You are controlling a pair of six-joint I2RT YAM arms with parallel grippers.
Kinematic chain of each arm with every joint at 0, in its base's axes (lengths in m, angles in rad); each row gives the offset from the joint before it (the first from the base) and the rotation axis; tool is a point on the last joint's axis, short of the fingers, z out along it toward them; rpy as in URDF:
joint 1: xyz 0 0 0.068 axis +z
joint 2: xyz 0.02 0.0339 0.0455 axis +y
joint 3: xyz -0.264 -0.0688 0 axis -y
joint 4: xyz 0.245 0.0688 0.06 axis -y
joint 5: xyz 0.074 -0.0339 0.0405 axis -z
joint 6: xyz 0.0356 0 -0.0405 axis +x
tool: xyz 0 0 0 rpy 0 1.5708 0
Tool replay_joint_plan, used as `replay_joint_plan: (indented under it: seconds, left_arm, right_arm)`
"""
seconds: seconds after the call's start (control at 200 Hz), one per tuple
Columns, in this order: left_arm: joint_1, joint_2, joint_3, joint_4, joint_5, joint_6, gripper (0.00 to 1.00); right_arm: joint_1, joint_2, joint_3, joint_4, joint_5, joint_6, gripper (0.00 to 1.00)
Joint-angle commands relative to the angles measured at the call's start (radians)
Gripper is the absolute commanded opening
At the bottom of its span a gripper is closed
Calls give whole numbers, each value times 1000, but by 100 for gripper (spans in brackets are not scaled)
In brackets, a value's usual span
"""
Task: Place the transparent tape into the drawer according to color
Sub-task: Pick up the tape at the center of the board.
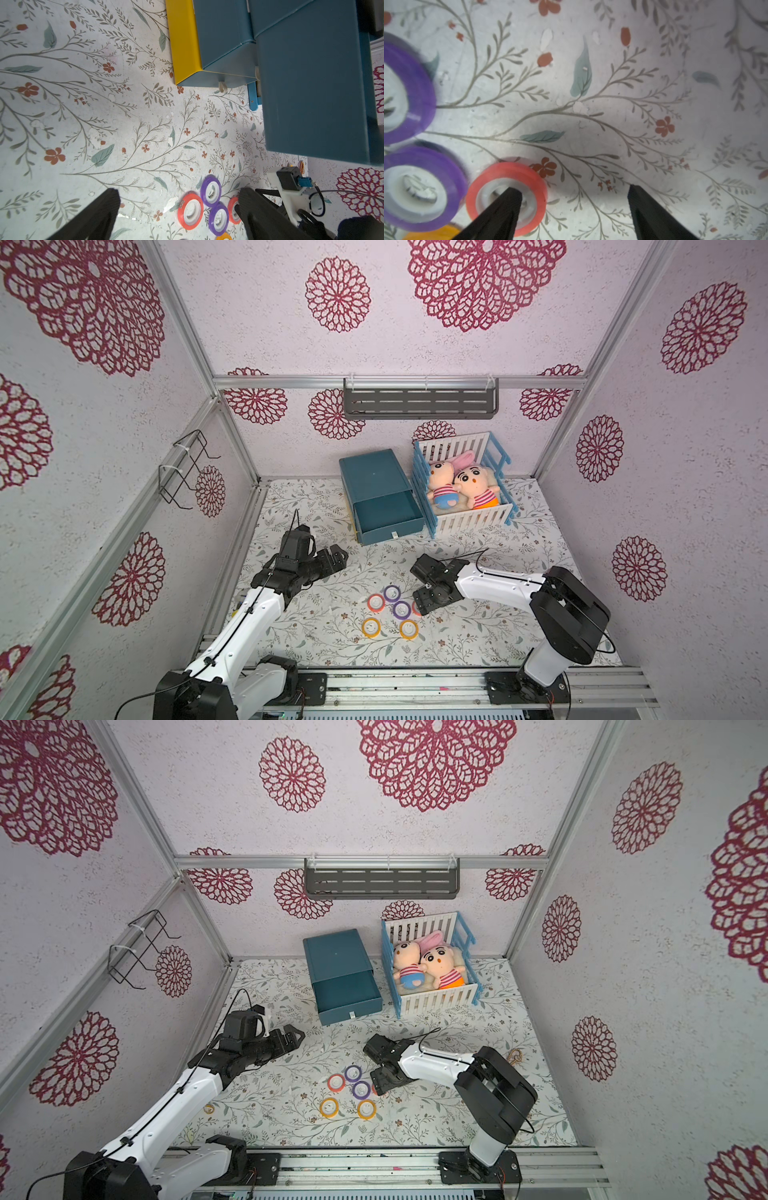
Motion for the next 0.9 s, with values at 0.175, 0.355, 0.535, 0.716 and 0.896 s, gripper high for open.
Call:
replay_joint_plan:
  seconds: [0.175,0.355,0.535,0.716,0.896]
  left_arm:
    - [-8,-18,19,-20,-5,30,97]
    - [-9,-22,19,-24,-4,31,97]
    - [-9,-19,22,-27,-3,32,97]
    - [-9,-20,24,-32,-7,35,97]
    - [-9,-21,24,-34,-7,34,97]
  right_arm:
    - [-11,13,16,-86,17,-29,71]
    - [-16,35,39,-114,-45,-70,62]
    - [-16,69,68,-141,-80,-109,58]
    - [-16,90,71,-148,-98,-126,49]
    - [-16,90,45,-132,-126,-127,38]
